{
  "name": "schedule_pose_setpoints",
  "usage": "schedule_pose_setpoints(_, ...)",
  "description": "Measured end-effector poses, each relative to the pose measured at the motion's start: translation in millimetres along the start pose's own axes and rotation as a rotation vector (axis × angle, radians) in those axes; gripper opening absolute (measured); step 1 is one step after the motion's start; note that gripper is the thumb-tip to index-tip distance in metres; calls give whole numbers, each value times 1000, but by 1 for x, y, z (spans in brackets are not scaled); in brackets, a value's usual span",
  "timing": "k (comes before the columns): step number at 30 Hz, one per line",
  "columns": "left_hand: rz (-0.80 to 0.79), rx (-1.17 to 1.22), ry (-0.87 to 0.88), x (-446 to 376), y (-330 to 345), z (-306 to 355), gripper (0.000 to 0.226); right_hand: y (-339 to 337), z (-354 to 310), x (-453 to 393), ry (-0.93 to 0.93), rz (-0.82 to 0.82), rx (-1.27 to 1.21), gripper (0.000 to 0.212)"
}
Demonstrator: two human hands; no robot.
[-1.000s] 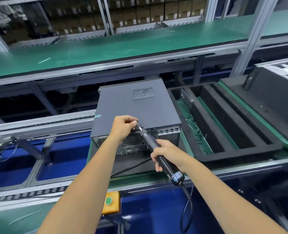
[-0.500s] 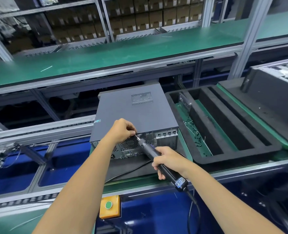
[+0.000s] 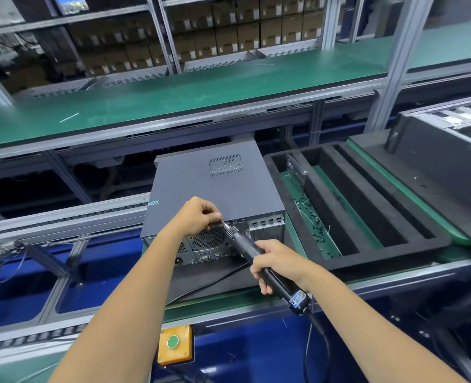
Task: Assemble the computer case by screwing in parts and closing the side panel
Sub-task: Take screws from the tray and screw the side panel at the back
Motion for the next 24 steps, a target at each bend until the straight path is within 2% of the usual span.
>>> schedule_pose_setpoints(5,63,64,-85,-2,7,-3,19,1,3,-2,-10,0,-38,18)
schedule_pose_setpoints(10,107,334,-198,-6,15,-2,25,-2,1,1,-37,3,-98,16)
schedule_pose_setpoints(14,94,449,-232,-9,23,1,27,-6,-1,5,-46,14,-115,15)
schedule_pose_setpoints(18,106,664,-262,-11,30,5,25,-9,-1,7,-45,2,-157,17)
schedule_pose_setpoints(22,237,752,-321,-19,45,19,25,-15,0,13,-77,13,-218,15)
schedule_pose_setpoints(24,322,779,-349,-25,56,28,27,-18,0,18,-104,-4,-279,21)
Point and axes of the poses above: each hand's wrist, its own x-axis away from the middle knuckle, its own y-axis out of the palm, z = x × y, the point moved 5 cm from there along -x, towards the middle knuckle, and after that the axes turned 13 degrees about y, right-handed, at the moved point
